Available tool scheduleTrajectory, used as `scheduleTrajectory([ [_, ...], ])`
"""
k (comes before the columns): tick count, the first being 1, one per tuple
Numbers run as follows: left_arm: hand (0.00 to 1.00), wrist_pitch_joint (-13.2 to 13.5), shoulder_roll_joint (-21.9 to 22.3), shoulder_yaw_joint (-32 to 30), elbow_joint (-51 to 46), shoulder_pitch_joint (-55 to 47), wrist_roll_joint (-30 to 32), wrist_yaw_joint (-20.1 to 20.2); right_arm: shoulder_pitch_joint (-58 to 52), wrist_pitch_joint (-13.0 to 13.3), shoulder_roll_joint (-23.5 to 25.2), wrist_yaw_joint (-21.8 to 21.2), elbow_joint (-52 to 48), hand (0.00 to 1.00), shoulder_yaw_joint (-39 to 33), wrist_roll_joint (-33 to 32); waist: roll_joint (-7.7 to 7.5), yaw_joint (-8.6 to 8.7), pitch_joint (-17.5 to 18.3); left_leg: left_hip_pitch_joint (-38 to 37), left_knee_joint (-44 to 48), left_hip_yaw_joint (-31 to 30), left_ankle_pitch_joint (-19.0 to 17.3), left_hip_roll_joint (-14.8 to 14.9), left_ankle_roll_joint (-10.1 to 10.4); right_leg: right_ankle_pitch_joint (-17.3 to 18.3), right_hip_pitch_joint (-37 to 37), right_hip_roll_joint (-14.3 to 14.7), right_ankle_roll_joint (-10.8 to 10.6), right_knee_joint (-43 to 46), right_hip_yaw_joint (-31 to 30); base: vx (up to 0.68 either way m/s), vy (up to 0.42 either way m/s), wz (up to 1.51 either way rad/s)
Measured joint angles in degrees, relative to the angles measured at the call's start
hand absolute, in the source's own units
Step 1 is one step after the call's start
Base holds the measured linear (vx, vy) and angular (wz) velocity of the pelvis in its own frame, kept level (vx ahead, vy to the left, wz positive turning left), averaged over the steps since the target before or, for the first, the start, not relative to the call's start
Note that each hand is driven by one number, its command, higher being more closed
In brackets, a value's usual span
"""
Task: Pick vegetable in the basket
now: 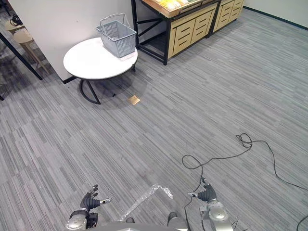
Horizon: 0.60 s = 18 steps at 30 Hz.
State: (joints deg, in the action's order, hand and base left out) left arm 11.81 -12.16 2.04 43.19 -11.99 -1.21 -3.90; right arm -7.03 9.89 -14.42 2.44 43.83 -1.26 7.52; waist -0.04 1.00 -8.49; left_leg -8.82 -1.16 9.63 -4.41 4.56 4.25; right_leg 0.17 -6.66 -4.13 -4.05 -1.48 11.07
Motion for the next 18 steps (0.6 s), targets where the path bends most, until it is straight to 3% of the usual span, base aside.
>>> scheduleTrajectory([
  [6, 0.0, -0.1, -0.1, -0.5, -3.5, -2.4, 0.9, 0.1, -0.1, 0.0, -0.1, 0.0, -0.3, 0.0, -0.6, -1.1, 0.03, 0.68, 0.0, 0.0, -1.4, -0.3, 0.8, -0.1, -0.3, 0.0, 0.1, 0.0, -0.1, -0.6, 0.7, -0.02, -0.013, 0.05],
  [13, 0.0, -0.2, 0.0, -3.7, -7.9, -3.1, -0.5, -0.4, 0.5, -0.2, -0.1, 0.1, -2.8, 0.0, -3.9, -7.1, 0.06, 1.09, -0.6, 0.6, -2.7, 0.0, 0.9, -0.4, -0.4, 0.3, 1.2, -0.1, -0.5, -0.8, 0.7, 0.01, -0.001, -0.01],
  [18, 0.0, -0.2, 0.3, -5.0, -12.1, -2.7, -3.5, -1.5, 1.1, -0.3, 0.6, 0.4, -4.7, 0.0, -4.8, -9.0, -0.19, 0.48, -0.9, 5.4, 3.6, 0.7, -3.6, -0.6, -1.6, 1.3, 3.5, -0.9, -1.7, -0.5, 0.0, 0.07, 0.019, -0.08],
])
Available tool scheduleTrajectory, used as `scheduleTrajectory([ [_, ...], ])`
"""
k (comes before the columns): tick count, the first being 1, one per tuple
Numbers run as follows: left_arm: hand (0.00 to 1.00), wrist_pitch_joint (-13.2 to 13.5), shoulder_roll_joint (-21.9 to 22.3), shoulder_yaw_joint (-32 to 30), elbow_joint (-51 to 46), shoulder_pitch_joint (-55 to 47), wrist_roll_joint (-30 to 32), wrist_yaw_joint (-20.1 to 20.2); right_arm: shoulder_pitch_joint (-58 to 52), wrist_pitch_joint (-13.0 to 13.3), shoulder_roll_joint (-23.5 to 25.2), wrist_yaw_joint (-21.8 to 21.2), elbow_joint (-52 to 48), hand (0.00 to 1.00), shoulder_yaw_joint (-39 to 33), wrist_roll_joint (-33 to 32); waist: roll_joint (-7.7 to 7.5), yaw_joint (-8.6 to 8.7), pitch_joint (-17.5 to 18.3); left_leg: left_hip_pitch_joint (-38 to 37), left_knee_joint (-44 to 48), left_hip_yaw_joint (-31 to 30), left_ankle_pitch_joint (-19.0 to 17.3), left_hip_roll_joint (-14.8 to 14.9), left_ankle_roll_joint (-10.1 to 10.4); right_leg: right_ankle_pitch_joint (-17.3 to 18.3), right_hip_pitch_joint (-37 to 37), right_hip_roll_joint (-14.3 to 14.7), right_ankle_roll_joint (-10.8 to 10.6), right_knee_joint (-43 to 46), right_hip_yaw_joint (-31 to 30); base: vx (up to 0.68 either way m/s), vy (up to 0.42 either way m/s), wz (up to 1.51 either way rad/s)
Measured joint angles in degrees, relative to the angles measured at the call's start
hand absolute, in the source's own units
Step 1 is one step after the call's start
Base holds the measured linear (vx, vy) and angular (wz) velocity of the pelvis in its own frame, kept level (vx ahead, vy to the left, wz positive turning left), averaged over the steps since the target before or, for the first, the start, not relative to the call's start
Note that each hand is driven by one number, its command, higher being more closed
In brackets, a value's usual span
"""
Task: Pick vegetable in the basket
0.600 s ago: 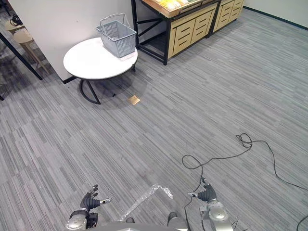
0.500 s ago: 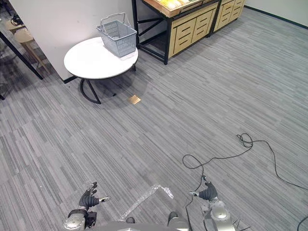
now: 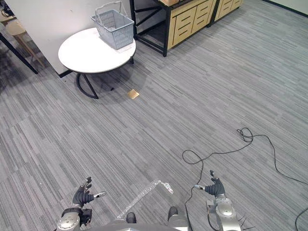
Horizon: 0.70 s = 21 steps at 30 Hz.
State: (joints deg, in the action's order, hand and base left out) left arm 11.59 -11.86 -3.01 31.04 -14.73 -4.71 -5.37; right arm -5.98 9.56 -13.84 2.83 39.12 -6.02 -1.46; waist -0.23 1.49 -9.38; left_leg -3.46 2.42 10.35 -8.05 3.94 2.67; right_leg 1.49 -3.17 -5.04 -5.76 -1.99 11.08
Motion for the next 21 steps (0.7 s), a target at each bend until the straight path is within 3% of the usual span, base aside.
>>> scheduleTrajectory([
  [2, 0.0, 0.0, 0.6, -0.5, -0.4, 0.1, -1.4, -0.1, 0.6, 0.0, 0.0, 0.4, -0.1, 0.0, 0.0, -0.3, 0.29, -0.71, 0.0, 1.4, 3.3, 1.1, -3.0, 0.0, -0.5, 1.4, 0.9, -0.5, -0.9, 1.4, -0.8, 0.13, 0.054, -0.22],
  [4, 0.0, 0.0, 2.1, -1.3, -1.7, 0.0, -2.1, -0.5, 1.1, -0.3, 0.0, 0.9, 0.0, 0.0, -0.2, -0.3, 0.82, -0.79, 0.0, 3.1, 7.9, 2.3, -7.9, -0.2, -1.7, 7.6, 6.0, -2.7, -3.2, 13.4, -0.9, 0.23, 0.132, -0.12],
  [5, 0.0, 0.0, 2.3, -1.4, -1.8, -0.1, -2.4, -0.8, 1.1, -0.7, 0.1, 0.9, 0.0, 0.0, -0.1, -0.3, 0.91, -0.93, 0.0, 2.9, 8.6, 2.4, -8.7, -0.4, -2.0, 8.8, 7.9, -3.4, -3.6, 17.9, -0.7, 0.22, 0.151, -0.18],
  [6, 0.0, 0.0, 2.4, -1.5, -1.8, -0.2, -2.5, -1.2, 1.7, -1.2, 0.5, 0.9, -0.1, 0.0, -0.1, -0.3, 1.4, -0.94, -0.1, 2.2, 9.3, 2.2, -9.9, -0.6, -2.3, 9.5, 12.0, -5.0, -3.9, 28.0, 0.0, 0.95, 0.301, 0.79],
  [7, 0.0, 0.0, 0.3, -1.1, -0.9, 3.7, -3.6, -2.5, -0.1, -1.2, 1.9, 0.7, -0.9, 0.0, 0.4, -0.8, 2.55, 0.98, -2.6, -8.5, 6.2, -2.8, -12.3, 0.4, -4.2, 15.6, 28.0, -4.2, 0.4, 54.1, 3.5, 1.22, 0.254, 1.04],
  [8, 0.0, 0.0, 0.1, -1.3, -0.5, 5.2, -3.6, -2.5, -0.6, -1.1, 1.6, 0.7, -2.0, 0.0, 0.5, -0.8, 2.99, 1.41, -3.5, -10.3, 6.8, -2.4, -13.3, 1.8, -2.0, 16.1, 32.0, -1.2, 4.6, 50.3, 6.9, 1.29, 0.207, 1.04],
  [9, 0.0, 0.0, 0.2, -1.7, -0.4, 5.3, -3.6, -2.4, -0.6, -1.0, 1.5, 0.7, -2.2, 0.0, 0.7, -0.9, 3.1, 1.4, -3.5, -11.0, 7.4, -2.2, -14.1, 2.3, -0.6, 14.9, 33.0, 0.7, 6.9, 47.0, 8.4, 0.74, -0.048, 0.01],
  [10, 0.0, 0.0, -0.1, -2.6, -0.4, 5.0, -3.7, -2.5, -1.0, -1.0, 1.5, 0.7, -2.6, 0.0, 2.2, -1.0, 1.65, 0.93, -2.9, -12.4, 10.3, -1.7, -16.3, 2.8, 2.8, 8.5, 32.2, 4.6, 12.3, 33.3, 10.1, 0.71, -0.048, -0.09],
  [11, 0.0, -0.3, 1.0, -2.5, 1.7, 6.4, -3.7, -2.4, -0.5, -1.3, 0.6, 0.8, -2.5, 0.0, 2.4, -1.3, 4.37, 0.76, -4.4, -13.2, 13.5, -2.6, -17.3, 5.3, 4.7, 2.9, 29.5, 7.3, 15.6, 30.8, 11.1, 0.73, -0.024, 0.0],
  [12, 0.0, -0.3, 0.9, -2.1, 1.6, 6.9, -3.7, -2.3, -0.1, -1.4, 1.1, 0.9, -2.8, 0.0, 2.0, -1.4, 4.39, 1.1, -4.5, -12.1, 14.8, -2.8, -15.2, 5.6, 6.4, 4.0, 29.6, 6.8, 15.7, 32.1, 10.7, 0.56, 0.003, 0.54],
  [13, 0.0, -0.3, 1.8, -1.1, 1.5, 8.3, -3.7, -2.3, -0.7, -1.4, 1.4, 0.9, -4.1, 0.0, 1.2, -1.5, 3.59, 2.49, -5.1, -11.3, 17.3, -4.3, -10.2, 4.2, 7.0, 6.9, 29.8, 3.7, 14.6, 36.7, 10.6, 0.53, -0.004, 1.07],
  [14, 0.0, 0.0, 4.0, -0.8, 1.9, 9.1, -3.7, -2.3, -1.1, -1.2, 0.6, 0.5, -4.9, 0.0, 1.5, -1.4, 3.05, 3.99, -6.5, -10.5, 24.0, -5.7, -3.5, 2.6, 3.5, 11.0, 27.5, 1.7, 11.5, 40.6, 11.0, 0.62, -0.136, 1.18],
  [15, 0.0, 0.3, 4.7, -0.7, 2.1, 7.6, -3.7, -2.3, -1.2, -1.2, 0.5, 0.7, -4.8, 0.0, 3.3, -1.5, 4.06, 2.79, -6.1, -6.4, 36.5, -4.3, 5.5, 4.4, 4.0, 13.7, 20.6, 3.2, 12.4, 32.9, 10.9, 0.61, -0.193, 0.67],
  [16, 0.0, 0.1, 5.2, -0.3, 2.1, 7.2, -3.8, -2.3, -0.8, -1.2, -0.1, 0.8, -4.7, 0.0, 4.2, -1.5, 4.98, 2.24, -6.4, -2.9, 44.5, -3.9, 5.8, 7.1, 3.7, 13.3, 18.1, 4.5, 12.9, 30.8, 11.4, 0.58, -0.184, 0.07],
  [17, 0.0, 0.0, 4.3, 0.3, 2.0, 6.9, -3.7, -2.2, 0.3, -1.0, 0.9, 0.8, -4.8, 0.0, 5.1, -2.1, 5.58, 0.98, -6.8, 4.5, 58.6, -1.1, 3.8, 11.7, 0.9, 13.3, 12.8, 6.3, 13.0, 25.7, 11.5, 0.62, -0.117, -0.05],
  [19, 0.0, -0.1, 3.7, 0.3, 2.0, 7.0, -3.7, -2.3, 2.0, -1.0, 3.0, 1.3, -5.3, 0.0, 5.4, -2.7, 1.8, -0.89, -8.9, 13.3, 66.6, 3.7, 0.3, 14.2, -2.4, 12.8, 1.4, 6.3, 12.0, 16.8, 10.8, 0.71, -0.144, 0.16],
  [21, 0.0, -0.1, 3.9, 1.3, 2.0, 6.3, -3.7, -2.2, 2.3, -0.7, 3.0, 2.3, -7.3, 0.0, 5.3, -3.2, 0.18, -2.71, -9.0, 19.9, 62.9, 6.7, -2.7, 13.6, -1.8, 12.2, -5.4, 5.8, 11.0, 11.0, 9.4, 0.63, -0.11, -0.03],
])
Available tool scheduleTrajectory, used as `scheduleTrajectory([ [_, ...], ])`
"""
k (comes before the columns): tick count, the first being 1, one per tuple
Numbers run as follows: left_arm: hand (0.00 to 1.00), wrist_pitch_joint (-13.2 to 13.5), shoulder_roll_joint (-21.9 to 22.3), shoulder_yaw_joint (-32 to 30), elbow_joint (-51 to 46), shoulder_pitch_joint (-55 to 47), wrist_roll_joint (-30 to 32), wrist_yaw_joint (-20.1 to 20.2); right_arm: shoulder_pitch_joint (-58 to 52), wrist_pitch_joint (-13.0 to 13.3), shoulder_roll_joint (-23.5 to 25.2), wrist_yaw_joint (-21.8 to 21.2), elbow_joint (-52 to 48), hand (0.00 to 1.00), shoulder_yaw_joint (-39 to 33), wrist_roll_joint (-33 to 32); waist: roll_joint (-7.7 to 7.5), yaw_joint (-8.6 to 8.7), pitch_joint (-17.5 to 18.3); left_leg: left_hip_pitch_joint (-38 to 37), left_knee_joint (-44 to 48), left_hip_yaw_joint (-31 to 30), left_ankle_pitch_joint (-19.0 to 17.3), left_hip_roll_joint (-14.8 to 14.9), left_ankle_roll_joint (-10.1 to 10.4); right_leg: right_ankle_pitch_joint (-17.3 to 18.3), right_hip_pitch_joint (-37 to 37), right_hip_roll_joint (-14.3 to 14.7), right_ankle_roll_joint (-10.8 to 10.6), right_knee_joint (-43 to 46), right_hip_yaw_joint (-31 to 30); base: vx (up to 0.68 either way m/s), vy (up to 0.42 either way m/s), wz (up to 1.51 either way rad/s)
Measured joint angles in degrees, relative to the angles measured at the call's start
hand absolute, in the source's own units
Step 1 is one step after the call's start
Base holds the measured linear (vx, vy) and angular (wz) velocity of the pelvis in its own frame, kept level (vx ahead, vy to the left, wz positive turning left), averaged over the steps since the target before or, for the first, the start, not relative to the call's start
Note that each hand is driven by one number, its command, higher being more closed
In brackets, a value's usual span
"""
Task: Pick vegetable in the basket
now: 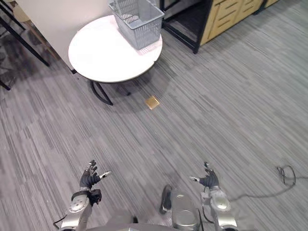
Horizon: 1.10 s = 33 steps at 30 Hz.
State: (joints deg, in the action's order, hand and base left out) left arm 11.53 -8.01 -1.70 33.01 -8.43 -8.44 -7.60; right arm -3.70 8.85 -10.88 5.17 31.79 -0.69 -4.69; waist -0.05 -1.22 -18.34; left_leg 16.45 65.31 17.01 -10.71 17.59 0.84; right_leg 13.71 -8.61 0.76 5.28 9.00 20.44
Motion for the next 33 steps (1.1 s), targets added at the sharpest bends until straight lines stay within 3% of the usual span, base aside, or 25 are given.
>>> scheduleTrajectory([
  [2, 0.0, -0.1, 0.1, 0.2, 0.0, -1.1, 0.0, 0.0, 2.3, 0.1, -0.5, 0.4, -0.8, 0.0, 0.1, -0.3, -0.21, -0.35, -0.1, 6.7, -13.9, 2.8, -1.6, -2.9, -0.8, 0.3, -4.5, -0.5, -0.5, -1.9, -2.0, 0.75, 0.049, -0.26],
  [4, 0.0, 0.0, 0.1, 1.2, -0.1, -1.2, 0.1, -0.2, 3.2, 0.2, -1.0, 1.1, -2.4, 0.0, 1.1, -0.3, -0.76, -1.31, -0.2, 8.7, -33.3, 5.0, 1.2, -8.6, -1.0, 1.9, -7.6, -2.2, -3.4, -1.9, -3.5, 0.69, 0.142, -0.37],
  [5, 0.0, 0.1, 0.5, 1.8, -0.4, -2.5, 0.1, -0.2, 3.2, 0.0, -1.6, 1.4, -3.6, 0.0, 1.2, -0.1, 0.25, -1.73, 0.6, 7.6, -46.8, 4.2, 15.2, -12.3, -8.6, 3.7, -9.6, -1.8, -6.6, -1.3, -5.9, 0.59, 0.148, -0.28],
  [6, 0.0, 0.0, 0.1, 1.8, 0.2, -1.7, 0.1, -0.3, 3.8, -0.3, -0.4, 1.4, -3.5, 0.0, 1.2, 0.3, -1.82, -1.92, 0.7, 6.9, -46.4, 4.3, 14.3, -13.8, -9.3, 4.4, -10.0, -3.9, -7.3, -0.6, -7.2, 0.87, 0.223, 0.07],
  [8, 0.0, 0.1, 1.1, 1.2, -0.1, 0.6, 0.1, -0.3, 5.8, -0.2, -0.7, 1.8, -6.4, 0.0, 2.8, 1.5, -2.68, -1.18, 1.8, 6.5, -46.0, 4.0, 10.9, -15.4, -11.8, 1.7, -7.5, -5.2, -8.2, 2.3, -11.5, 0.71, 0.208, 0.19],
  [9, 0.0, 0.2, 1.5, 1.5, -0.8, 0.5, 0.2, -0.3, 6.4, 0.0, -0.6, 1.7, -8.3, 0.0, 3.5, 2.7, -3.21, -2.09, 2.1, 4.6, -43.9, 4.3, 7.1, -15.8, -11.1, -1.0, -7.1, -6.4, -9.3, 4.0, -12.9, 0.52, 0.156, -0.14],
  [10, 0.0, 0.1, 2.0, 1.6, -0.8, 0.1, 0.2, -0.3, 7.1, 0.5, -0.3, 1.7, -9.0, 0.0, 3.9, 3.6, -3.3, -2.79, 2.0, 1.1, -41.9, 4.5, 3.4, -16.1, -9.9, -3.6, -6.7, -7.5, -10.7, 12.1, -12.9, 0.51, 0.147, -0.19],
  [11, 0.0, 0.1, 2.0, 1.6, -0.8, -0.5, 0.2, -0.3, 7.4, 0.7, 0.0, 1.8, -9.0, 0.0, 4.1, 4.0, -3.29, -2.79, 2.3, -1.1, -42.0, 4.5, 2.0, -16.2, -9.2, -6.1, -5.5, -8.1, -12.0, 17.1, -13.0, 0.51, 0.143, -0.11],
  [12, 0.0, 0.1, 1.7, 1.8, -0.8, -1.9, 0.2, -0.3, 7.6, 1.1, 0.7, 2.2, -9.1, 0.0, 4.7, 5.3, -3.1, -2.56, 3.2, -5.6, -44.7, 3.9, 0.0, -16.9, -8.5, -15.0, -1.6, -9.7, -15.9, 28.3, -12.8, 0.53, 0.13, -0.06],
  [13, 0.0, 0.1, 0.7, 3.4, 0.2, -1.9, 0.2, -0.4, 7.7, 1.2, 0.6, 2.3, -9.6, 0.0, 5.4, 6.0, -3.01, -2.17, 3.4, -10.2, -47.9, 3.0, -1.0, -17.8, -8.2, -14.0, 3.8, -12.2, -13.9, 41.1, -11.7, 0.54, 0.109, 0.08],
  [15, 0.0, 0.1, -0.1, 4.5, 1.6, -1.9, 0.2, -1.3, 8.2, 1.2, 0.6, 2.5, -10.7, 0.0, 6.3, 8.0, -2.54, -1.09, 3.6, -16.8, -52.3, 1.5, -1.3, -18.3, -7.7, -6.9, 10.8, -15.2, -6.8, 51.5, -7.2, 0.6, 0.034, 0.3],
  [18, 0.0, 0.1, -0.2, 5.0, 3.8, -1.7, 0.2, -1.4, 9.2, 1.6, 0.2, 3.7, -14.9, 0.0, 7.8, 12.0, -0.62, 0.58, 3.2, -25.5, -56.7, -1.3, -1.3, -16.0, -5.9, 0.0, 21.3, -14.6, -5.4, 46.1, -2.7, 0.51, -0.049, 0.5],
  [19, 0.0, 0.1, -0.2, 5.5, 3.9, -1.6, 0.2, -1.4, 9.4, 1.9, 0.1, 3.7, -15.6, 0.0, 7.9, 12.5, -0.34, 0.69, 3.1, -26.5, -56.7, -1.9, -1.3, -15.5, -5.9, 0.3, 23.3, -13.9, -5.7, 42.8, -2.6, 0.65, -0.21, 0.62],
  [20, 0.0, 0.1, -0.3, 6.4, 4.3, -1.4, 0.3, -1.3, 10.0, 2.0, -0.5, 4.0, -16.6, 0.0, 8.3, 13.8, -0.39, 0.99, 3.2, -28.6, -56.6, -3.5, -1.5, -14.4, -5.7, -0.3, 25.9, -11.7, -6.2, 33.2, -3.3, 0.66, -0.293, 0.8],
  [21, 0.0, 0.1, -0.7, 6.9, 5.0, -1.4, 0.8, -1.3, 11.0, 2.0, -2.0, 4.7, -17.6, 0.0, 9.5, 14.7, -0.05, 1.93, 3.5, -30.0, -56.3, -5.2, -2.4, -13.1, -4.0, -4.0, 26.9, -9.3, -7.2, 20.4, -5.4, 0.57, -0.291, 0.92],
  [22, 0.0, 0.2, -0.8, 6.9, 5.1, -1.5, 0.9, -1.3, 11.7, 2.0, -2.8, 4.8, -18.2, 0.0, 9.9, 15.4, -0.95, 2.34, 4.0, -30.7, -56.3, -5.9, -3.2, -12.8, -2.2, -7.6, 26.7, -8.1, -7.6, 12.9, -7.0, 0.6, -0.317, 1.02],
  [23, 0.0, 0.3, -1.9, 7.5, 5.0, -1.8, 1.6, -1.3, 12.5, 2.1, -4.0, 4.9, -19.4, 0.0, 10.5, 16.7, -1.94, 2.46, 4.7, -32.6, -55.9, -7.1, -5.7, -13.4, 2.0, -16.3, 26.6, -7.0, -8.3, 1.5, -10.2, 0.65, -0.352, 0.89],
  [24, 0.0, 0.0, -0.8, 8.3, 7.7, -0.6, 2.0, -1.4, 13.9, 2.0, -6.5, 5.1, -19.7, 0.0, 11.0, 17.5, -0.79, 2.06, 5.0, -34.6, -55.2, -9.0, -8.1, -11.3, 4.2, -23.8, 26.5, -5.5, -4.9, 3.5, -11.5, 0.64, -0.341, 0.6],
  [25, 0.0, 0.0, 0.0, 8.5, 8.2, -0.3, 2.0, -1.3, 15.0, 1.7, -7.7, 5.1, -19.2, 0.0, 11.5, 18.4, 1.01, 1.48, 5.2, -34.2, -54.9, -9.2, -7.9, -9.5, 4.2, -23.3, 26.7, -4.0, -4.8, 4.8, -11.5, 0.58, -0.315, 0.37],
  [27, 0.0, 0.4, 0.7, 9.0, 8.1, -0.4, 3.1, -1.2, 17.0, 1.7, -8.8, 5.6, -19.5, 0.0, 12.0, 21.2, 2.96, 1.76, 5.3, -31.7, -48.0, -12.6, -5.0, -6.6, 4.4, -16.7, 26.0, -2.9, -3.1, 9.2, -9.3, 0.46, -0.282, 0.4],
  [28, 0.0, 0.4, 0.8, 9.0, 8.2, -0.4, 3.4, -1.2, 17.0, 1.7, -9.0, 5.9, -19.5, 0.0, 12.0, 21.7, 3.22, 1.86, 5.2, -30.4, -44.2, -13.7, -4.0, -5.8, 5.1, -15.3, 24.5, -2.7, -2.9, 9.2, -8.3, 0.43, -0.299, 0.71],
  [29, 0.0, 0.4, 0.9, 9.0, 8.4, -0.4, 3.7, -1.2, 16.9, 1.7, -9.8, 6.1, -19.5, 0.0, 12.5, 22.8, 3.45, 1.95, 5.0, -26.2, -33.1, -15.6, -0.5, -4.1, 6.1, -13.7, 20.4, -2.3, -2.6, 7.4, -6.5, 0.4, -0.26, 0.63],
  [30, 0.0, 0.3, 1.0, 9.1, 8.4, -0.6, 3.9, -1.2, 17.0, 1.7, -10.3, 6.4, -19.6, 0.0, 13.5, 23.4, 3.56, 0.85, 4.8, -21.9, -22.1, -14.9, -0.3, -2.3, 7.0, -12.9, 15.9, -1.3, -2.6, 4.2, -5.8, 0.38, -0.231, 0.49],
  [32, 0.0, 0.3, 1.0, 9.3, 8.5, -0.7, 3.9, -1.2, 16.9, 1.9, -10.8, 6.9, -19.7, 0.0, 14.1, 23.7, 3.28, -0.33, 4.7, -17.3, -15.1, -11.3, -1.2, -1.0, 5.5, -12.5, 11.5, -0.6, -1.7, 1.4, -4.9, 0.28, -0.151, 0.15],
  [33, 0.0, 0.3, 1.0, 9.8, 8.6, -1.2, 3.9, -1.2, 16.9, 2.0, -10.6, 7.2, -19.7, 0.0, 14.2, 24.1, 3.11, -0.9, 4.8, -14.4, -17.3, -7.6, -1.6, -0.8, 4.6, -12.4, 9.4, -0.6, -1.5, -0.5, -4.1, 0.23, -0.112, 0.26],
])
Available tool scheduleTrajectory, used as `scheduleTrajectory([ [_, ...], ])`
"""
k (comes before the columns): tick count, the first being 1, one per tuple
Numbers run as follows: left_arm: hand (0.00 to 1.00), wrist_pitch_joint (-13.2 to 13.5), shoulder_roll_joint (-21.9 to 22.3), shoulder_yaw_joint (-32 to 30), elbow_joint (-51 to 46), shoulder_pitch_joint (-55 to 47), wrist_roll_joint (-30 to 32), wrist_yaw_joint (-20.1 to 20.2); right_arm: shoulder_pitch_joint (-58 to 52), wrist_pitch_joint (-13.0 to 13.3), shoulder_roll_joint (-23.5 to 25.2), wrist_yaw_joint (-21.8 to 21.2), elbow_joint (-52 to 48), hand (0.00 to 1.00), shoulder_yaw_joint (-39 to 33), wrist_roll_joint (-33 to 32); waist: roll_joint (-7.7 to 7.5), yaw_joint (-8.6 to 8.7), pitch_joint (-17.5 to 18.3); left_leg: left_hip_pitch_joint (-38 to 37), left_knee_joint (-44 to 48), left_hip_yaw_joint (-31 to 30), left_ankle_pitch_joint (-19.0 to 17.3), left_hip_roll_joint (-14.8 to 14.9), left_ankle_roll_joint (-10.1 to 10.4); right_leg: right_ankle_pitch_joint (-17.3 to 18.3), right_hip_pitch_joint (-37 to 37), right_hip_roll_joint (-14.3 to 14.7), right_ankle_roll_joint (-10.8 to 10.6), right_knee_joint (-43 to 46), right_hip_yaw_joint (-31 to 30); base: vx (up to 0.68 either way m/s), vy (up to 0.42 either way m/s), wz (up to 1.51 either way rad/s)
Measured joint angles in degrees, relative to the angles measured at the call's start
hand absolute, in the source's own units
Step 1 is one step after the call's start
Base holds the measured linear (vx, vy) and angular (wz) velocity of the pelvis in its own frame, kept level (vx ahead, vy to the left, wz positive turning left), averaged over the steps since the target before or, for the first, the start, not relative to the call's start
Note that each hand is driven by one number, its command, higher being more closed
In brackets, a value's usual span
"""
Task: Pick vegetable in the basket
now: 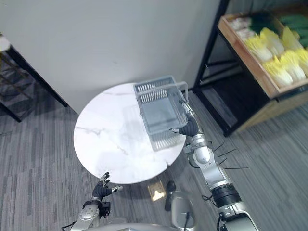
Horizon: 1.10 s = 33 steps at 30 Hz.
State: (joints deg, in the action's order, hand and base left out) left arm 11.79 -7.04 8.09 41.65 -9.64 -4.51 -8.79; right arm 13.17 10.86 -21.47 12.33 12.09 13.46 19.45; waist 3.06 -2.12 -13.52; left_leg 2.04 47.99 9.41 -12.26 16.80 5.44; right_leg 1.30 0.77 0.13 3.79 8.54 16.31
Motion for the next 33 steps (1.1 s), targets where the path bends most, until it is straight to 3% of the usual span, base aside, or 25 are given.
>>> scheduleTrajectory([
  [3, 0.0, -0.2, 0.0, 0.7, 0.0, -0.6, 0.4, 0.0, -1.2, -0.1, -0.9, 0.3, 0.0, 0.0, -0.4, 1.6, 0.65, 0.06, 0.9, 2.6, -16.7, 6.4, 0.5, -1.1, -2.1, -0.3, -2.0, 0.3, -1.4, -2.4, 1.8, 0.25, -0.02, 0.36],
  [4, 0.0, -0.2, -0.1, 0.7, 0.0, -0.9, 0.6, 0.0, -2.3, -0.1, -1.1, 0.3, -0.1, 0.0, -0.6, 2.1, 0.24, -0.15, 1.0, 0.5, -23.2, 5.8, 0.2, -2.9, -1.7, -0.6, -2.1, -0.1, -1.8, -2.9, 2.5, 0.27, 0.032, 0.41],
  [6, 0.0, -0.2, -0.1, 0.9, 0.1, -0.8, 0.7, 0.1, -2.4, -0.3, -1.4, 0.3, 0.0, 0.0, -1.0, 3.6, -0.11, 0.05, 0.8, -2.0, -30.4, 4.8, 0.8, -5.1, -0.9, -0.9, -1.1, -0.9, -2.1, -2.9, 2.6, 0.24, 0.108, 0.37],
  [9, 0.0, -0.1, -0.2, 0.7, 0.1, -1.7, 0.8, 0.1, -1.8, -0.3, -1.4, 0.5, 0.0, 0.0, -1.2, 6.6, -0.51, -0.3, 0.8, -4.4, -35.4, 5.0, 3.0, -7.0, -1.0, -1.0, -1.4, -2.0, -2.3, -2.9, 1.7, 0.11, 0.074, 0.09],
  [11, 0.0, 0.0, -1.4, 0.8, 0.1, -1.6, 1.9, 0.1, 1.7, -0.2, -1.5, 1.8, 2.3, 0.0, -0.4, 8.3, -1.04, -0.2, 1.1, -4.6, -40.0, 5.0, 5.1, -8.8, -1.4, -1.8, -0.4, -2.6, -3.5, -4.0, 0.4, 0.02, 0.082, 0.02],
  [14, 0.0, 0.1, -2.8, 0.8, 0.1, -1.3, 1.9, 0.0, 8.4, -0.3, -2.3, 2.4, 9.2, 0.0, 1.5, 8.9, -1.85, -0.3, 1.0, -2.8, -43.1, 5.6, 7.4, -10.3, -2.0, -3.8, 2.7, -3.3, -4.0, -6.2, -0.7, 0.0, 0.045, -0.09],
  [21, 0.0, 1.7, -3.2, 0.5, 0.2, -1.2, 1.6, -1.3, 21.6, -2.6, -6.6, 3.8, 21.0, 0.0, 4.6, 11.9, -1.54, -0.43, -0.9, 2.9, -45.2, 4.6, 10.5, -13.1, -3.8, -7.3, 7.5, -5.1, -4.7, -9.1, -0.8, -0.09, 0.041, 0.08],
  [27, 0.0, 2.6, -3.0, 0.2, 0.3, -0.3, -0.8, -1.7, 29.1, -4.7, -10.4, 5.5, 27.1, 0.0, 4.6, 15.0, -0.41, -0.47, -4.4, 6.0, -46.0, 2.9, 12.0, -14.8, -4.8, -8.7, 9.8, -6.6, -5.6, -10.0, -0.5, -0.1, 0.048, 0.15],
  [33, 0.0, 2.8, -2.6, 0.1, 0.4, 0.0, -2.7, -2.4, 35.6, -6.8, -12.3, 6.9, 33.1, 0.0, 4.8, 17.4, 0.52, -0.36, -5.6, 8.2, -46.0, 2.0, 12.5, -15.7, -5.5, -9.4, 11.6, -7.3, -5.9, -10.1, -0.3, 0.01, 0.044, 0.07],
])
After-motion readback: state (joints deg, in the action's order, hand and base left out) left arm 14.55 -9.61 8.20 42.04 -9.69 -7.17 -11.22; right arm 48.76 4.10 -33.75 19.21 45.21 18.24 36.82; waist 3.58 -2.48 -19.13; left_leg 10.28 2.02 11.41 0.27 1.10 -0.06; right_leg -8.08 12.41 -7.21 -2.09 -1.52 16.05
